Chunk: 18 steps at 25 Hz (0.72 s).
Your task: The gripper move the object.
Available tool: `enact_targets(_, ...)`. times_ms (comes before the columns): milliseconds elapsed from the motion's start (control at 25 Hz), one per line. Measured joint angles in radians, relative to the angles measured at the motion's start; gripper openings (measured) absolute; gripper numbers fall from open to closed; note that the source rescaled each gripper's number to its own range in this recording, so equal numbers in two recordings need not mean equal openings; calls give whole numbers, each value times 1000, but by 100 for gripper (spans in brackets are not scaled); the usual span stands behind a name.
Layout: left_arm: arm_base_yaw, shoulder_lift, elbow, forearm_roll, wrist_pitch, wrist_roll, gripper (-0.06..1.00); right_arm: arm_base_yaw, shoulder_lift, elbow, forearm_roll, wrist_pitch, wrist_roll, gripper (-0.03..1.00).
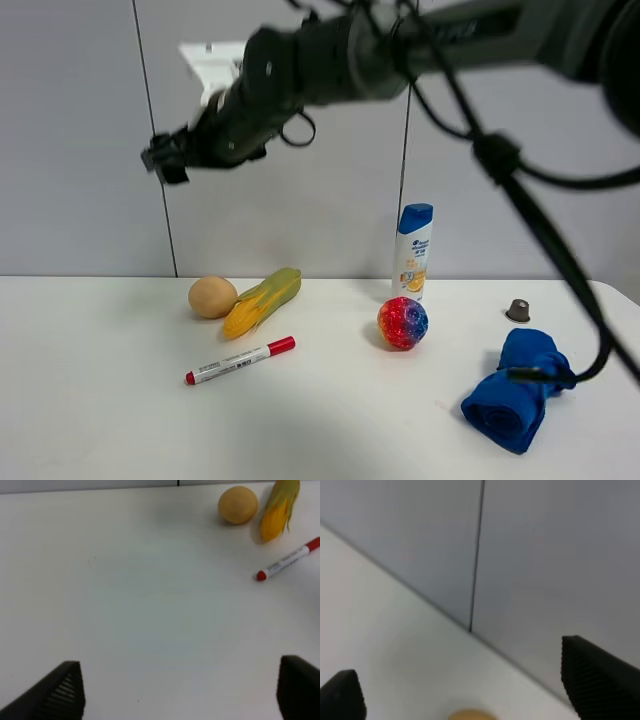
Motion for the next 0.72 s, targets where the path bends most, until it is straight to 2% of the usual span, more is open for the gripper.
enact_targets(200, 0, 0, 0, 0, 0, 0, 100, 2, -234, 0, -64, 174, 0, 75)
enact_targets(560, 0, 0, 0, 0, 0, 0, 100, 22, -543, -3, -189, 675, 29, 75)
enact_targets(640, 0, 0, 0, 0, 0, 0, 100, 22, -581, 30, -224, 739, 48, 75)
enact_targets(720, 0, 0, 0, 0, 0, 0, 100, 22, -632, 108, -262, 762, 75, 75)
